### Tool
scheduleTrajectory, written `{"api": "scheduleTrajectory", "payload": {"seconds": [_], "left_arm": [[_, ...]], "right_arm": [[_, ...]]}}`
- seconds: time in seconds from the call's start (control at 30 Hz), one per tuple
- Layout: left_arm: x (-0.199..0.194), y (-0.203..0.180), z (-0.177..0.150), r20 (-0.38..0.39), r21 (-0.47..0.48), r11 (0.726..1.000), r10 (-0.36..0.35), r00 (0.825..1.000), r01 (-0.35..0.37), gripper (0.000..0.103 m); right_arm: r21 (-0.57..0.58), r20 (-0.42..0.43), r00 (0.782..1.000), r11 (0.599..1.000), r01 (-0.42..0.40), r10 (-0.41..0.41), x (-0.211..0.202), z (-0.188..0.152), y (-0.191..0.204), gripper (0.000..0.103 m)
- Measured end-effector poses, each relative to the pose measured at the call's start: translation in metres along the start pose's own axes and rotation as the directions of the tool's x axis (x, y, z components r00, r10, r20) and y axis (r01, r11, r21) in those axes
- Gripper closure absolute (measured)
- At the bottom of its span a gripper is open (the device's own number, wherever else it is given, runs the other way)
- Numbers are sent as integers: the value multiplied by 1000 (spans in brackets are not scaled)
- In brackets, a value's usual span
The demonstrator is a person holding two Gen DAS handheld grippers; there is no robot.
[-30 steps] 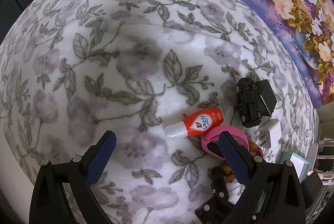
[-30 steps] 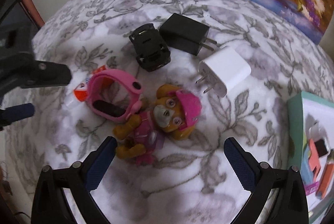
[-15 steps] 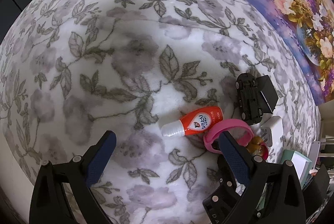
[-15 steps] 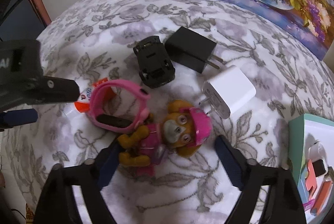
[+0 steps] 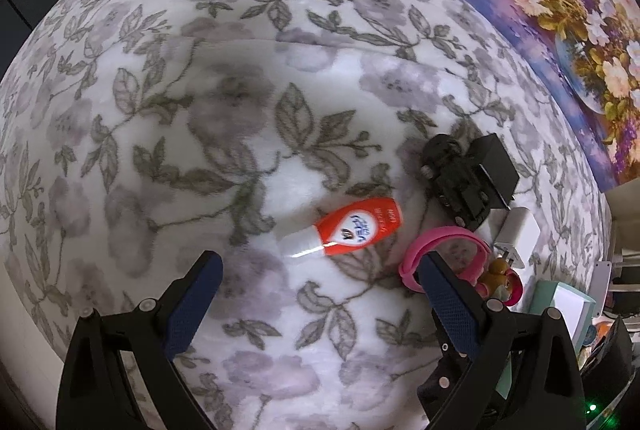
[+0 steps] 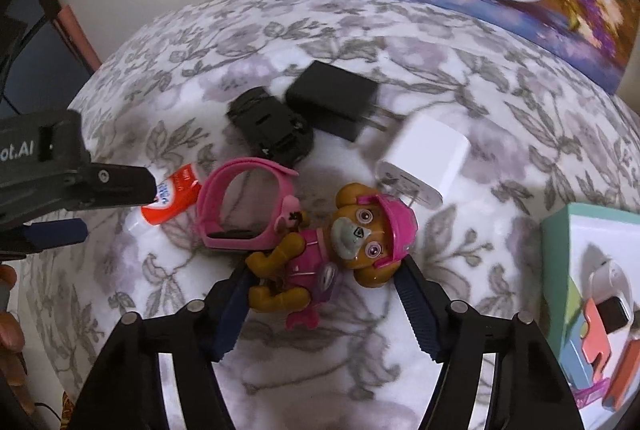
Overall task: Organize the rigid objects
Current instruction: 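Reach the right gripper to the pink-helmeted puppy figure and grasp it, then grasp the pink watch band with the left gripper while the right holds the figure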
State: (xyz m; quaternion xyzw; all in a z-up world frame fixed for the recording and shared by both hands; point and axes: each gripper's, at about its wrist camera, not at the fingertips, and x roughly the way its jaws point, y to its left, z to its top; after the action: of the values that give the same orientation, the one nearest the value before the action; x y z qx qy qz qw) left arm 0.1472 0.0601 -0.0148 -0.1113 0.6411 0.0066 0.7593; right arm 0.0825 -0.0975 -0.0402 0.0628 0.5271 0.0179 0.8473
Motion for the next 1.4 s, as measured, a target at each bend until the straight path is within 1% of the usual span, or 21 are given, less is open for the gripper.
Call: {"api": "scheduleTrajectory", "payload": {"seconds": [0.27, 0.43, 0.53, 0.63, 0.67, 0.87, 0.93, 0.97, 1.0, 1.2, 1.4], "left_arm": [[5, -23, -3, -2, 28, 997, -68, 998, 68, 5], [6, -39, -7, -3, 46, 993, -110, 994, 110, 5], [6, -49, -9, 0, 61, 990, -125, 992, 125, 5], [6, -55, -10, 3, 73, 990, -122, 993, 121, 5], [6, -56, -10, 4, 77, 990, -122, 993, 121, 5], [6, -58, -12, 1, 86, 990, -115, 993, 115, 5], [7, -58, -12, -2, 83, 990, -116, 993, 116, 5], [7, -58, -12, -2, 84, 990, -116, 993, 116, 5], [7, -58, -12, -1, 86, 990, -116, 993, 115, 5], [7, -58, -12, 0, 92, 989, -116, 993, 115, 5], [6, -61, -13, -3, 101, 986, -132, 991, 132, 5]], "right_arm": [[94, 24, 999, 995, -42, 40, -15, -3, -33, 31], [130, 27, 998, 990, -53, 50, -21, -7, -48, 31], [131, 29, 997, 989, -74, 71, -25, -9, -52, 32], [130, 34, 993, 985, -113, 109, -29, -10, -54, 34], [127, 36, 992, 984, -123, 119, -30, -10, -53, 43], [112, 37, 992, 986, -124, 120, -34, -9, -52, 45], [107, 37, 992, 986, -127, 124, -33, -10, -52, 49], [109, 41, 990, 985, -136, 132, -34, -10, -52, 57], [110, 47, 989, 983, -147, 143, -35, -9, -53, 64], [134, 66, 984, 976, -171, 163, -37, -9, -60, 64], [157, 119, 969, 959, -235, 218, -50, -7, -67, 64]]}}
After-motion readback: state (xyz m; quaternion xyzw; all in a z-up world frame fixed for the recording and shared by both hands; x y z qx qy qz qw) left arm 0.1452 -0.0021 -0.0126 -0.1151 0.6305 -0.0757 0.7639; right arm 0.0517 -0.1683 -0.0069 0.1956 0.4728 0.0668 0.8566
